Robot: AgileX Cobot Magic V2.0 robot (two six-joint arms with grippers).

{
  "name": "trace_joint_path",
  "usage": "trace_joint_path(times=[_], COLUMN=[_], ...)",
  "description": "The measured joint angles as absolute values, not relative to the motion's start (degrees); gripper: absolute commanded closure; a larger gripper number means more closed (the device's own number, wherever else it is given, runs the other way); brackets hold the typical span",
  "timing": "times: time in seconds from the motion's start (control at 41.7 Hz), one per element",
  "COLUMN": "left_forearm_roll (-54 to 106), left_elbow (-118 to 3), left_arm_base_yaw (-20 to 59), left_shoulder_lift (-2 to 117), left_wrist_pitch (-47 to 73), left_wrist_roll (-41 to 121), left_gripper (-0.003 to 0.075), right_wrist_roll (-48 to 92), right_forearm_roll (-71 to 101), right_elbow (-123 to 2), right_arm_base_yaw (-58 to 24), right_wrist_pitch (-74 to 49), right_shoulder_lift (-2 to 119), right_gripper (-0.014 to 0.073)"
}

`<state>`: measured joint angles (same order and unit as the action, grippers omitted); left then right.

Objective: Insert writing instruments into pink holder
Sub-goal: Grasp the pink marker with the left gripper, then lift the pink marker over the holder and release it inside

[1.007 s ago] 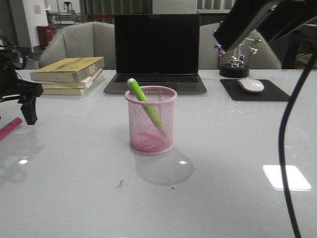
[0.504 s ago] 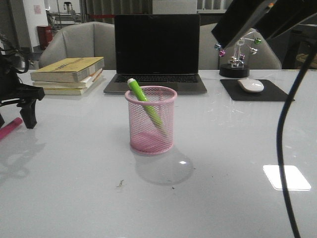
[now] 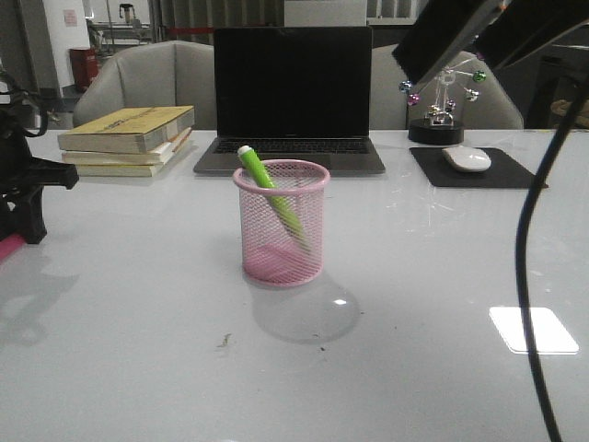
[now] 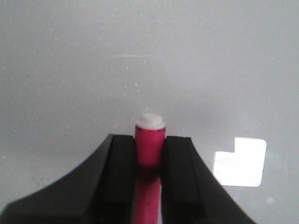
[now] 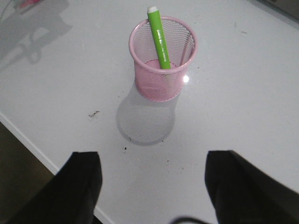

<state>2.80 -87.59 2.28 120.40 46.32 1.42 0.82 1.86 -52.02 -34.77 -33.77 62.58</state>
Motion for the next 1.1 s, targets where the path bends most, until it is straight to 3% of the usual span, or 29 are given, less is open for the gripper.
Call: trace_joint_path(times=[0.312,0.623,0.863,1.103], left_forearm_roll=[2.91,4.69,4.83,4.92], left_elbow=[-66.92,-48.90,-45.58,-45.58], left_arm_base_yaw=[9.34,24.54,36.90,40.33], left_shoulder_lift=[97.29,76.05,78.61,91.75], left_wrist_pitch=[25.06,-6.53,-29.38,-52.20], left_wrist_roll=[2.24,2.28,2.28,1.38], left_gripper=[0.0629,0.0629,0.0629,0.0629], right_wrist_roll=[0.82,0.82,0.82,0.82], right_forearm_roll=[1.25,0.00,0.00,0.00], right_elbow=[-44.76,-37.26,-35.73,-35.60], right_arm_base_yaw=[-34.77,-34.77,-34.77,-34.77], right_wrist_pitch=[-29.57,-28.51,-28.51,-28.51], right_shoulder_lift=[53.62,43.16,40.63,40.63], right_gripper=[0.0023,0.0023,0.0023,0.0023])
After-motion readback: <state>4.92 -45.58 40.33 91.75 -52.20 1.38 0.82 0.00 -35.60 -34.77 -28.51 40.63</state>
